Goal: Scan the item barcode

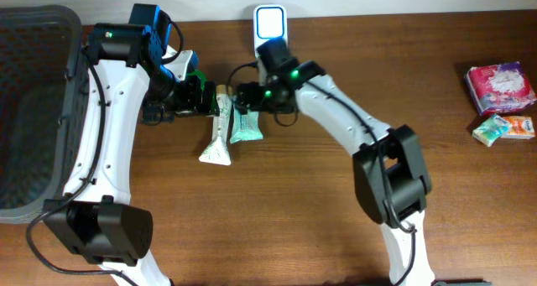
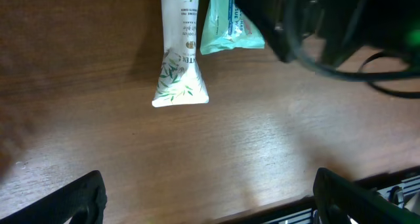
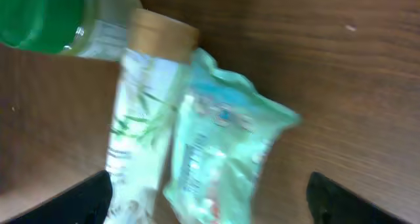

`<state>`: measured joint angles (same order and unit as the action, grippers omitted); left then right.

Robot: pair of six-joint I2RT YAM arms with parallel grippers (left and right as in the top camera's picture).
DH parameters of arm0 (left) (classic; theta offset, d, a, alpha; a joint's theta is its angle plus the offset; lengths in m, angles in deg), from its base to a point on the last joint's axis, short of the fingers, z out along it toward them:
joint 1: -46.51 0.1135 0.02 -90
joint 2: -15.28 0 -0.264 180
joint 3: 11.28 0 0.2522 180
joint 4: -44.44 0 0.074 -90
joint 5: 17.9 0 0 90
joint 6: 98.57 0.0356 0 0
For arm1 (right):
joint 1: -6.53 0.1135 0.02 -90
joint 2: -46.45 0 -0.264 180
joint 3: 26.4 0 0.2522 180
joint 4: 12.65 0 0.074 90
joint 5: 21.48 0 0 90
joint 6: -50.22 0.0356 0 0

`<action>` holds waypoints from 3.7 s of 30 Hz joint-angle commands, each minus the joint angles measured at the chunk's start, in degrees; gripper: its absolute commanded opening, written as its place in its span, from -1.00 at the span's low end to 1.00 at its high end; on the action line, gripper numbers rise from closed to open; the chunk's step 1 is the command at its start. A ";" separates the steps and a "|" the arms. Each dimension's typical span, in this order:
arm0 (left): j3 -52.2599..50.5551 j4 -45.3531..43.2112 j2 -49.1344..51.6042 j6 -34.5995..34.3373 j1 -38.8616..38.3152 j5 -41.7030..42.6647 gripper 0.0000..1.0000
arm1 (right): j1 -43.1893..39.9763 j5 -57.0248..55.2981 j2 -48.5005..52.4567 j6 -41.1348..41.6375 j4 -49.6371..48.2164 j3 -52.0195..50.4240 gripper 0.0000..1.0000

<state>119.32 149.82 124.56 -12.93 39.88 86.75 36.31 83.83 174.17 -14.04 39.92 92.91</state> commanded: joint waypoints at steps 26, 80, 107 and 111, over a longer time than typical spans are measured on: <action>0.09 -0.04 -0.87 0.07 0.02 0.59 0.98 | 4.39 -19.69 5.60 4.79 4.79 -0.98 0.12; 0.09 -0.04 -0.87 0.07 0.02 0.59 0.98 | -7.96 21.38 5.09 -5.29 27.12 18.51 -0.81; 0.09 -0.04 -0.87 0.07 0.02 0.59 0.98 | -21.57 58.71 5.07 -23.10 58.53 18.14 -0.92; 0.09 -0.04 -0.87 0.07 0.02 0.59 0.98 | -21.59 62.14 5.07 -22.88 58.53 18.14 -0.92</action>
<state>119.32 149.84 124.56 -12.91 39.88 86.75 14.65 142.32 180.53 -35.68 98.21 110.64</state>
